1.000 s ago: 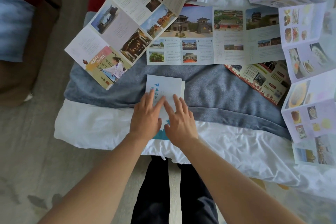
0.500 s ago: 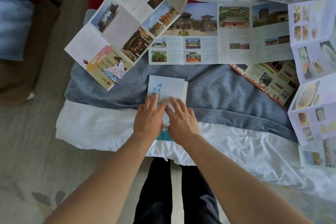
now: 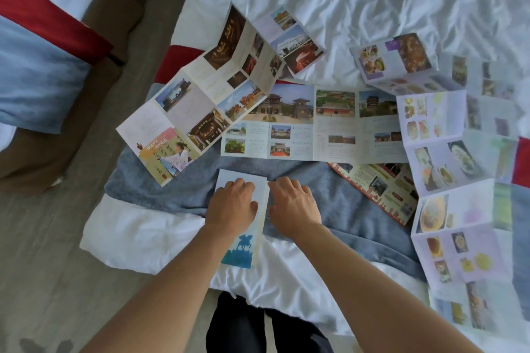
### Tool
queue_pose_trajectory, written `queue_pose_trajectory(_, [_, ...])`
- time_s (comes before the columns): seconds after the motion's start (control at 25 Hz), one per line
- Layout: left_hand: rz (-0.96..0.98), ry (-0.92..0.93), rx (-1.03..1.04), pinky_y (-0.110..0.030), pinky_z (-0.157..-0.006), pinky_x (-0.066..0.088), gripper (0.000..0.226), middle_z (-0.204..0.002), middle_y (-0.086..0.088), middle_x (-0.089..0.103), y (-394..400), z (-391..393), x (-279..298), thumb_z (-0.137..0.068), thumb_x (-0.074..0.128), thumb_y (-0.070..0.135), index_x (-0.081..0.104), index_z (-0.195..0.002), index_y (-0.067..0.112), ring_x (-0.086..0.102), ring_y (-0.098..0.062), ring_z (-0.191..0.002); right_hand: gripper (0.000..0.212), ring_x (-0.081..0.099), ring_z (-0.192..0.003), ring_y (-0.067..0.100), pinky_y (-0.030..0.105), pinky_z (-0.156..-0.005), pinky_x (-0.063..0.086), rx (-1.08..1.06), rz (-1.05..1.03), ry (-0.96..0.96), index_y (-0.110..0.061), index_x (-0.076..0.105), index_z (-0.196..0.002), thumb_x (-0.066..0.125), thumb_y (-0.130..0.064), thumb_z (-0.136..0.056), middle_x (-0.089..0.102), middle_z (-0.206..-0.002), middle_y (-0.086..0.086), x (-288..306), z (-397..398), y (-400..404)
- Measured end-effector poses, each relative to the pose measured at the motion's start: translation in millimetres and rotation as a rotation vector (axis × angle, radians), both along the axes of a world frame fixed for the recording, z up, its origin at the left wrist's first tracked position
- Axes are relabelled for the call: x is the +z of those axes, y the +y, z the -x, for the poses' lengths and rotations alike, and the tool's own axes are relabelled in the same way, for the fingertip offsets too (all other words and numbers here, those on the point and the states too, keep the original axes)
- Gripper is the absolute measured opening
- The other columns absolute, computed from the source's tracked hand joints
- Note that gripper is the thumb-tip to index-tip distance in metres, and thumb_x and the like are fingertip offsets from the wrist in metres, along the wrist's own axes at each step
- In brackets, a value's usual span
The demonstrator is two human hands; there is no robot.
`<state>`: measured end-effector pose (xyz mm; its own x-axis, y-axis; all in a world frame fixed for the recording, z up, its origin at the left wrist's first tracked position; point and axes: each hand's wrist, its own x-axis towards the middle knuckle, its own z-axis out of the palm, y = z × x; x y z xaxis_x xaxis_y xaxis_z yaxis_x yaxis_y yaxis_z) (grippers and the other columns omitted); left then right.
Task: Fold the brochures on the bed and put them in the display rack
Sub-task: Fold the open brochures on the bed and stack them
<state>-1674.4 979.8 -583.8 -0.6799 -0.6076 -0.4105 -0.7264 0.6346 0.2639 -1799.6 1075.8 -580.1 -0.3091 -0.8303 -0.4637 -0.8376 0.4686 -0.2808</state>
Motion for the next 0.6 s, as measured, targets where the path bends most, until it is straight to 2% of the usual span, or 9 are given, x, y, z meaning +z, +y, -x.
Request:
queue_pose_trajectory(0.24, [-0.11, 0.096, 0.232, -0.035, -0.08, 0.051, 0.033, -0.123, 0.002, 0.064, -20, 33, 3, -0.092, 0.062, 0.038, 0.06, -0.121, 0.021, 0.062, -0.022, -0.109, 0.043, 0.042, -0.129, 0.023, 0.036, -0.107, 0.033, -0.009, -0.02, 0.02, -0.021, 0.046, -0.136, 0.054, -0.027, -0.095, 0.05, -0.138, 0.001, 6, 42, -8])
queue_pose_trajectory(0.36, [-0.12, 0.08, 0.21, -0.031, -0.074, 0.048, 0.031, -0.121, 0.0, 0.061, -55, 47, -15, -0.092, 0.063, 0.037, 0.059, -0.117, 0.02, 0.06, -0.021, -0.108, 0.052, 0.037, -0.136, 0.023, 0.039, -0.11, 0.03, -0.098, -0.025, -0.01, -0.02, 0.042, -0.143, 0.056, -0.037, -0.096, 0.045, -0.146, 0.001, -6, 57, -29])
queue_pose_trajectory(0.48, [-0.128, 0.049, 0.252, -0.035, -0.085, 0.05, 0.034, -0.129, -0.006, 0.053, -87, 55, -35, -0.09, 0.064, 0.034, 0.057, -0.119, 0.016, 0.052, -0.026, -0.116, 0.058, 0.033, -0.14, 0.023, 0.04, -0.111, 0.029, -0.169, -0.039, -0.023, -0.021, 0.036, -0.15, 0.054, -0.037, -0.096, 0.04, -0.152, 0.001, -20, 66, -47])
queue_pose_trajectory(0.6, [-0.085, -0.067, 0.219, -0.04, -0.089, 0.049, 0.04, -0.132, -0.011, 0.048, -108, 59, -49, -0.089, 0.064, 0.036, 0.054, -0.121, 0.014, 0.051, -0.03, -0.116, 0.051, 0.035, -0.136, 0.023, 0.04, -0.11, 0.031, -0.201, -0.055, -0.008, -0.021, 0.042, -0.143, 0.054, -0.034, -0.095, 0.042, -0.147, 0.001, -32, 73, -60])
